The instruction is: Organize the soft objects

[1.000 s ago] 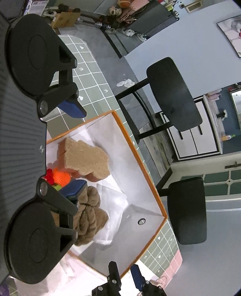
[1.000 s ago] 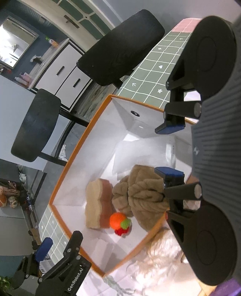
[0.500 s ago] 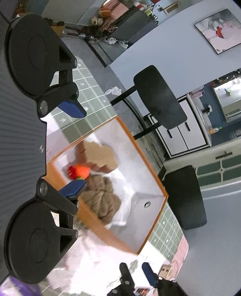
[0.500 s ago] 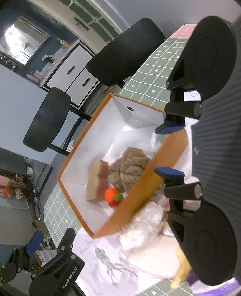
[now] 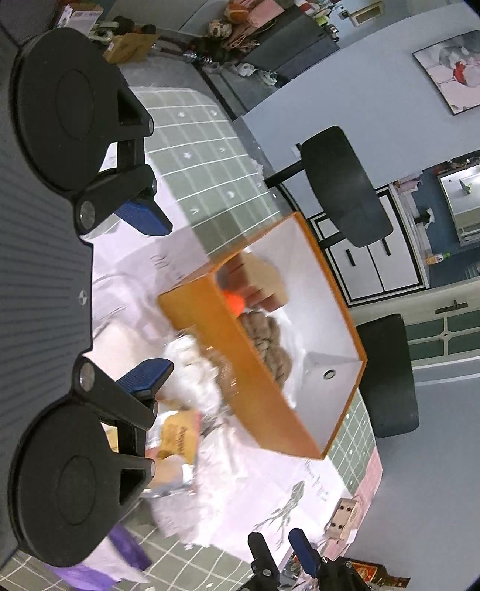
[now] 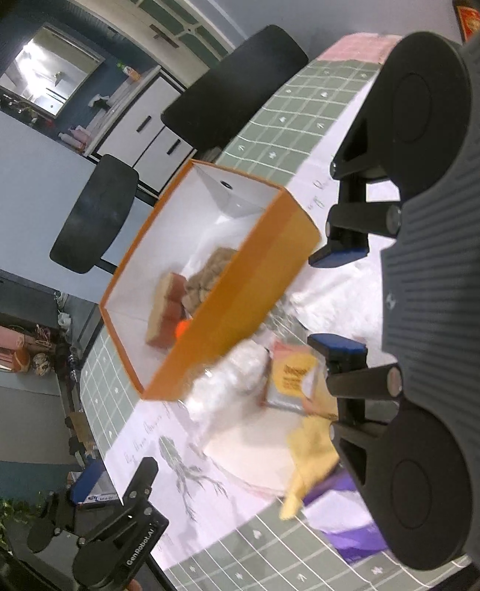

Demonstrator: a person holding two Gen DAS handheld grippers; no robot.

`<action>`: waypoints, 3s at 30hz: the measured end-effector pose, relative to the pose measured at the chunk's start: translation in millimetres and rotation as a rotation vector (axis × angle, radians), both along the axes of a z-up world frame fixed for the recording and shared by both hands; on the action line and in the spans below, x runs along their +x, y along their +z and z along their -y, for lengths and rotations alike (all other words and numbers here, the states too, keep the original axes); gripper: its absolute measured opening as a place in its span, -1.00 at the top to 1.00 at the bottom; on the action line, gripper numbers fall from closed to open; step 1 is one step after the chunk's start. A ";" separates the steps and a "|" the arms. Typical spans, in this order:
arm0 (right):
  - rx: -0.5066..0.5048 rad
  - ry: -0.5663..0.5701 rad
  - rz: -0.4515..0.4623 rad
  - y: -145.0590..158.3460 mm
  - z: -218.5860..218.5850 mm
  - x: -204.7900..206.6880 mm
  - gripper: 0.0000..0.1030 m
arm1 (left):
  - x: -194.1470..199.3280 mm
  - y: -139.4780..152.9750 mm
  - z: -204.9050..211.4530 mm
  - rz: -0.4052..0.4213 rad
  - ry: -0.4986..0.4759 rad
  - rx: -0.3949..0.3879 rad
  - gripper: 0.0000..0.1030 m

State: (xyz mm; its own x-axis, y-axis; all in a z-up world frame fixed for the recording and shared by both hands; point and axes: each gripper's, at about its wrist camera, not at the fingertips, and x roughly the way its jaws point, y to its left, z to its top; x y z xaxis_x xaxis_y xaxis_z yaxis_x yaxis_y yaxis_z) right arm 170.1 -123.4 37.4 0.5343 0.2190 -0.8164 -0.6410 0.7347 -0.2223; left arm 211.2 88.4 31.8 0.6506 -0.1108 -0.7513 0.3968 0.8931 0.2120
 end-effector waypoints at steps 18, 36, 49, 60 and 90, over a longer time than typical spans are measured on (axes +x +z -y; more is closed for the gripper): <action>0.054 -0.049 -0.075 -46.3 32.6 -31.1 0.24 | -29.3 -38.8 29.3 -0.024 -0.109 0.005 -0.76; 0.141 -0.009 -0.134 -75.3 13.0 2.9 0.13 | 40.5 -78.7 74.7 -0.049 -0.193 0.136 -0.82; 0.167 0.035 -0.207 -105.8 -15.5 22.9 -0.07 | 46.1 -89.2 81.3 -0.003 -0.223 0.149 -0.61; 0.146 0.025 -0.232 -124.5 -45.9 35.1 -0.45 | 46.7 -80.9 57.5 -0.031 -0.172 0.020 0.04; 0.137 -0.087 -0.138 -71.4 40.0 24.0 -0.02 | 5.7 -43.7 -6.4 0.044 -0.114 -0.122 0.09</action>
State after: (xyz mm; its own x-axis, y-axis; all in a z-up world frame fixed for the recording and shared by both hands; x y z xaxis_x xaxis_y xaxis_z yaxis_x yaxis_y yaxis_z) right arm 194.1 -163.3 -34.0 0.4412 0.2907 -0.8490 -0.5909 0.8062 -0.0311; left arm 216.9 94.7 -11.9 0.6608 -0.2741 -0.6987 0.4896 0.8630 0.1245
